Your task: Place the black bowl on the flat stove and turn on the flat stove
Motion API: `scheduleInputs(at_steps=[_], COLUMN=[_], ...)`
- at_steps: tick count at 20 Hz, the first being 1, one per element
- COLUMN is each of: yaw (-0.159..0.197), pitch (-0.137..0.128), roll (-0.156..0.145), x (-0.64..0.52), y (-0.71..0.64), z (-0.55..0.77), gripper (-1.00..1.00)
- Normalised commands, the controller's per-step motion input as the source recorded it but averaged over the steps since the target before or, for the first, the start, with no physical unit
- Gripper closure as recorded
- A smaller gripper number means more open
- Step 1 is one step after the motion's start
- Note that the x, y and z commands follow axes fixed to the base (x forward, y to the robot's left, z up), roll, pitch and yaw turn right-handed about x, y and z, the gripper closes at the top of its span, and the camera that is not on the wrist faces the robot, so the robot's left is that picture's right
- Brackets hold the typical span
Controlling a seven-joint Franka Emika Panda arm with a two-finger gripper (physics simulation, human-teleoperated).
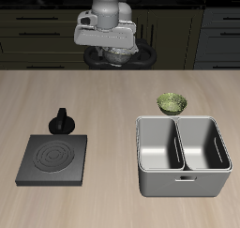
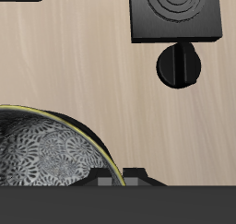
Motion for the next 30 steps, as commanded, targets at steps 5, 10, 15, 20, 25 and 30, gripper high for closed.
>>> scheduleInputs(at_steps=[5, 10, 15, 20, 25, 30], yaw=[-0.03, 0.025, 0.025, 0.001, 0.011, 0.012], pitch=[0.028, -0.002, 0.007, 0.007, 0.021, 0.025], roll=[0.022, -0.028, -0.027, -0.017, -0.02, 0.014], x=[0.35, 0.4, 0.41, 0.32, 0.38, 0.38], y=[-0.25, -0.3, -0.24, -0.18, -0.2, -0.12], z=[0.11, 0.12, 0.1, 0.08, 0.05, 0.03], gripper=[1.0, 1.0, 1.0, 1.0, 1.0, 1.0])
